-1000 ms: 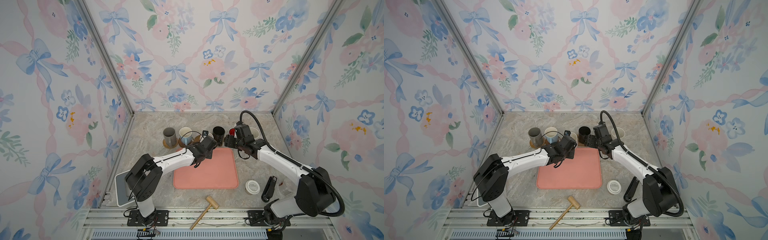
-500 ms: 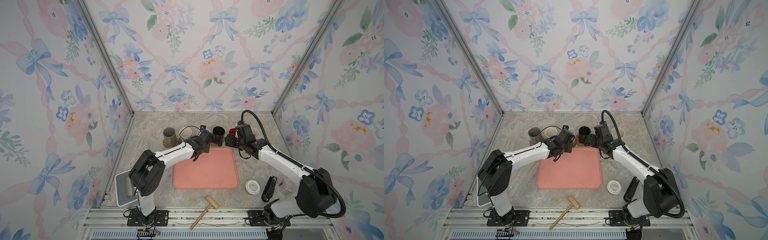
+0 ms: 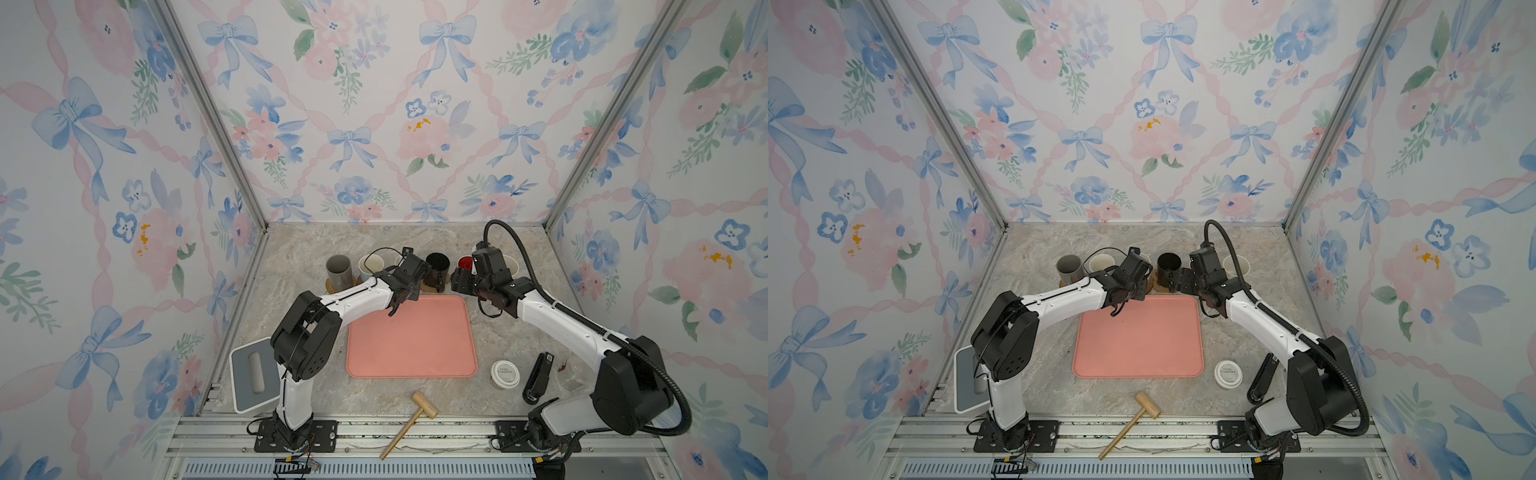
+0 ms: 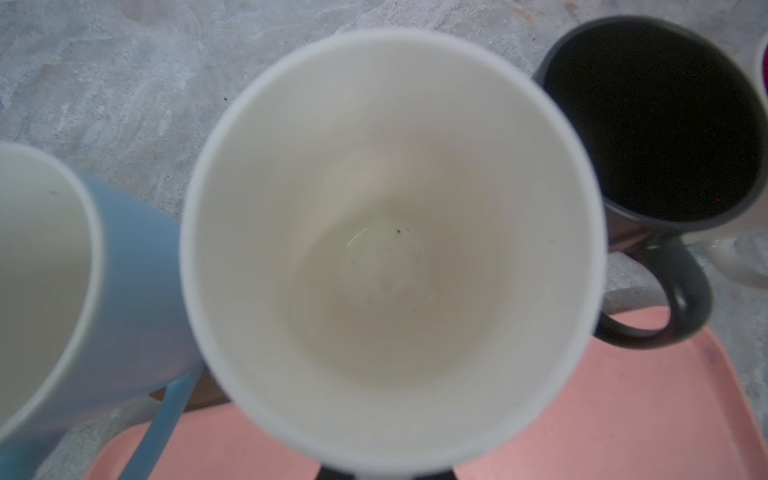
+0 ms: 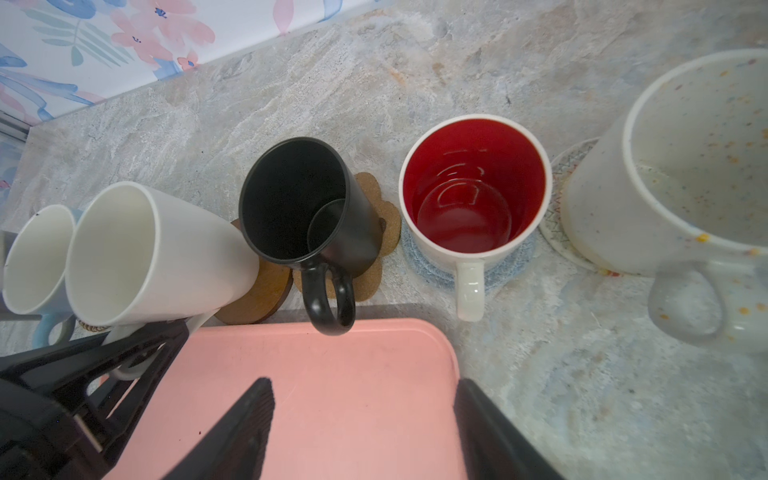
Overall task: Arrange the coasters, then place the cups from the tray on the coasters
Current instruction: 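Lift the white mug and carry it toward the empty wooden coaster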
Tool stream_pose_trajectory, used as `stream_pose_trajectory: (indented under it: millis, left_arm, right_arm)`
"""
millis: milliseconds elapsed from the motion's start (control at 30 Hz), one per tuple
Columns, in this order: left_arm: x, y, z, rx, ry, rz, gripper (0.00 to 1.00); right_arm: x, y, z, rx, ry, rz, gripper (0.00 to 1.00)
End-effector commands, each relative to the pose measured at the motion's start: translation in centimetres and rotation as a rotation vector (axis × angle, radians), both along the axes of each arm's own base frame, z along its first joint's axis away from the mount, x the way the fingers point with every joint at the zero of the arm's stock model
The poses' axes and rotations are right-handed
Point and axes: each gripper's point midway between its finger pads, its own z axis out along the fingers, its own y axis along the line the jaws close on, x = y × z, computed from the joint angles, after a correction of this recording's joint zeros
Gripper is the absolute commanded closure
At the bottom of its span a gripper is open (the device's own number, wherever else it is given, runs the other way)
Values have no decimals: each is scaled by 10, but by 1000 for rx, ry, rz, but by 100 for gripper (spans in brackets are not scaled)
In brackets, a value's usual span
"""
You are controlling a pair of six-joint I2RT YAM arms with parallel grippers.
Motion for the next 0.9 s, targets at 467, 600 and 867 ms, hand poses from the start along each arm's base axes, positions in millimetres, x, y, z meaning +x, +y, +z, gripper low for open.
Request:
stream_pose_trajectory:
  millis: [467,600,867]
  left_arm:
    - [20,2,-2,11,-7,17,100]
    - [20,3,-7,15,2,21,100]
    - [19,4,-8,15,10,19,100]
  right_arm:
    - [-2,-7,3,-6,1,-4,28]
    - [-1,-8,2,-6,2,-7,28]
    - [-1,-10,2,-7,4,-9,28]
